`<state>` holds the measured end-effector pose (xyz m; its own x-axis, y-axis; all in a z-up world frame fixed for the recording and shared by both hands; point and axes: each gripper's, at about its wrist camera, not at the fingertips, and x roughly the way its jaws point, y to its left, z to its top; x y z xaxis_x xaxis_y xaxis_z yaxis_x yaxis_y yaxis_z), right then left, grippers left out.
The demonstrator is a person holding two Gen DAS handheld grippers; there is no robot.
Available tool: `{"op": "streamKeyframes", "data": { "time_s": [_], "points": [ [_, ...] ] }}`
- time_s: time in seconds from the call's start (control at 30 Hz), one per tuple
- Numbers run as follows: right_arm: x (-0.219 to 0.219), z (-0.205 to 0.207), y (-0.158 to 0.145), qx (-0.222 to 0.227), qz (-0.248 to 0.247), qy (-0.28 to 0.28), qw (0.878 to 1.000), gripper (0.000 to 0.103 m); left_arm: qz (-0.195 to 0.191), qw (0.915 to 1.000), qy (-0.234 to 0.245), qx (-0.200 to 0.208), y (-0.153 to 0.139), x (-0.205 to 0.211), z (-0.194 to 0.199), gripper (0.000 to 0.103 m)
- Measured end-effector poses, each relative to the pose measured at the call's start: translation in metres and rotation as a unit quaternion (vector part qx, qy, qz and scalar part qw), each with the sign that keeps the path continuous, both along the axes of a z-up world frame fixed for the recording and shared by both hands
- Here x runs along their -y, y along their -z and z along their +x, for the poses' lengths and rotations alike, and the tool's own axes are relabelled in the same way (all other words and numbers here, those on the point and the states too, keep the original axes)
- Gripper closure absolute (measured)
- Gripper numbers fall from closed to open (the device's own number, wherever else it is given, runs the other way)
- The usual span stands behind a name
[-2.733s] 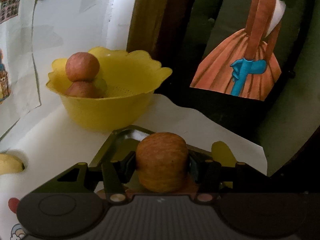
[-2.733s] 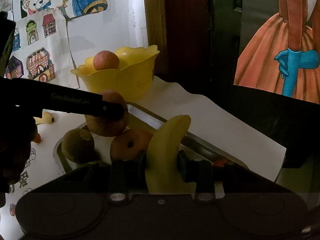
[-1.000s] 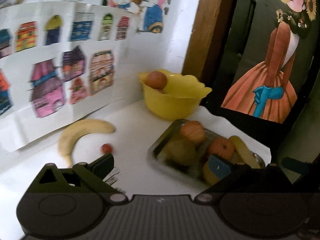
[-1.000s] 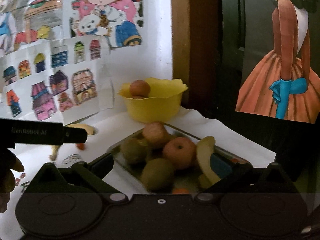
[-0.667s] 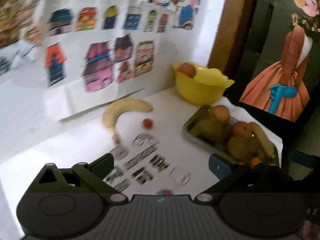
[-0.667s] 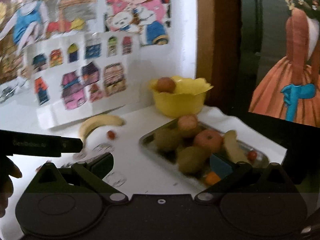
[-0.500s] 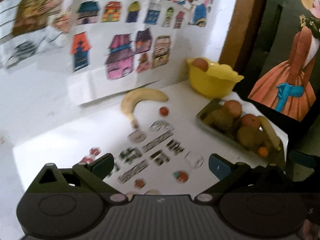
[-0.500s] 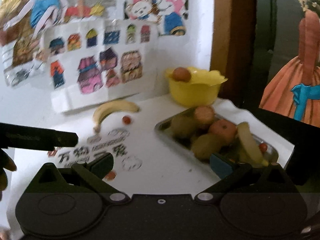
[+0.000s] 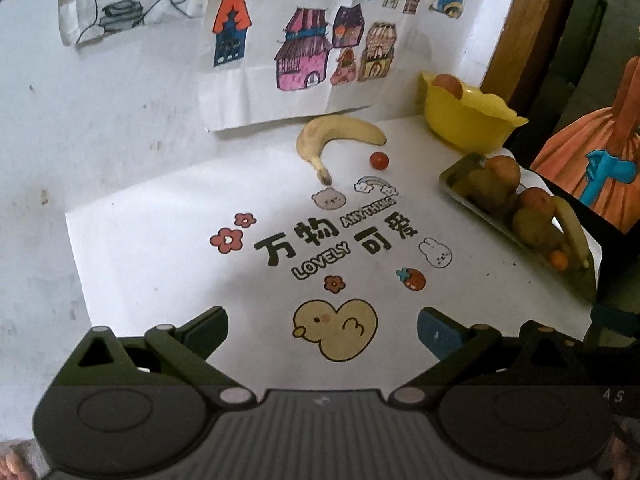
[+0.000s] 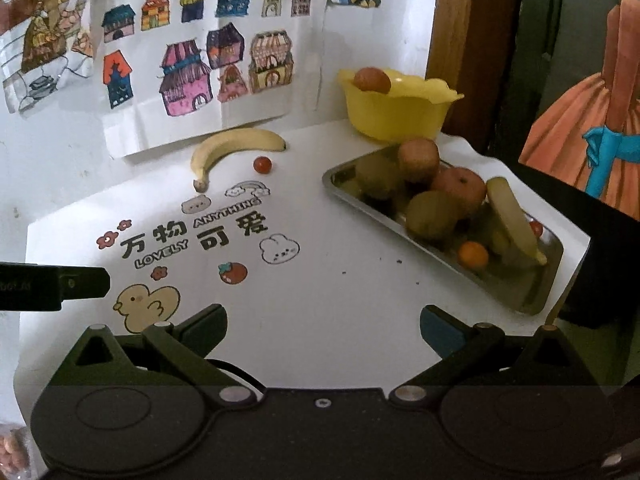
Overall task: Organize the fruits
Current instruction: 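Lift both tools away from the metal tray, then grasp the red cherry tomato with the right tool while the left tool grasps the second banana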
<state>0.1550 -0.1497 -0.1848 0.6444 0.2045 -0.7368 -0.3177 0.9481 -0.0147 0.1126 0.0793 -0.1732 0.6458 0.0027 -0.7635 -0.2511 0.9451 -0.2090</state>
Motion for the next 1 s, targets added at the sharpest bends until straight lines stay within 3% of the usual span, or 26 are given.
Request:
{"op": "streamKeyframes", "data": {
  "time_s": [0.57, 1.0],
  "points": [
    [-0.004, 0.039, 0.013, -0.027, -0.003, 0.015, 1.000, 0.001, -0.018, 0.9995, -0.018, -0.016, 0.012, -0.009, 0.037, 0.000],
    [-0.023, 0.097, 0.020, -0.033, 0.016, -0.018, 0.999, 0.001, -0.007, 0.9988, -0.043, -0.020, 0.015, -0.019, 0.091, 0.000]
  ]
}}
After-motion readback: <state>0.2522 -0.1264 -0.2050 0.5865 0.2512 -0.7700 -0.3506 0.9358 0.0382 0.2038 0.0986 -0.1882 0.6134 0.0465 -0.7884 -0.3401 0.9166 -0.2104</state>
